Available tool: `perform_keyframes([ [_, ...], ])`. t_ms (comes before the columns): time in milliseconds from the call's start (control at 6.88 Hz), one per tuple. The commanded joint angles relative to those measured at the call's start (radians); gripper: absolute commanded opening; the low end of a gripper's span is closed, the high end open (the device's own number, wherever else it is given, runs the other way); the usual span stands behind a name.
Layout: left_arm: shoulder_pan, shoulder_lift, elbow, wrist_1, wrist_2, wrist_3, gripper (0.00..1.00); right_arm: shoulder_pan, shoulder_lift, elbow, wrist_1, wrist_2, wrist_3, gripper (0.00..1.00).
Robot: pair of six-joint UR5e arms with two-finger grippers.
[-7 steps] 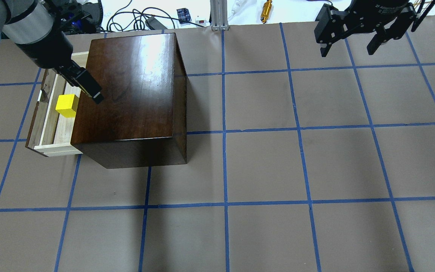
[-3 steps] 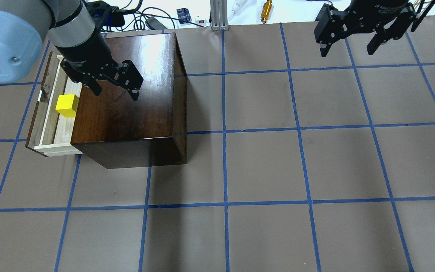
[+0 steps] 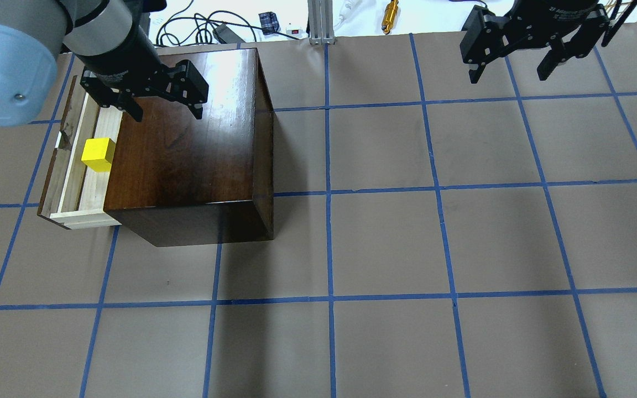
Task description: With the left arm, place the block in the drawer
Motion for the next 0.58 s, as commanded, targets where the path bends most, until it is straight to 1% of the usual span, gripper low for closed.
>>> perform_keyframes([
  [0, 0.005, 0.004, 0.003, -0.033, 0.022, -0.050, 1.00, 0.000, 0.000, 0.000, 0.000, 0.000, 0.000, 1.00],
  [145, 0.009, 0.002, 0.011, -0.068, 0.023, -0.050, 1.00, 0.000, 0.000, 0.000, 0.000, 0.001, 0.000, 1.00],
  [436, 0.008, 0.001, 0.015, -0.082, 0.022, -0.050, 1.00, 0.000, -0.001, 0.000, 0.000, 0.001, 0.000, 1.00],
])
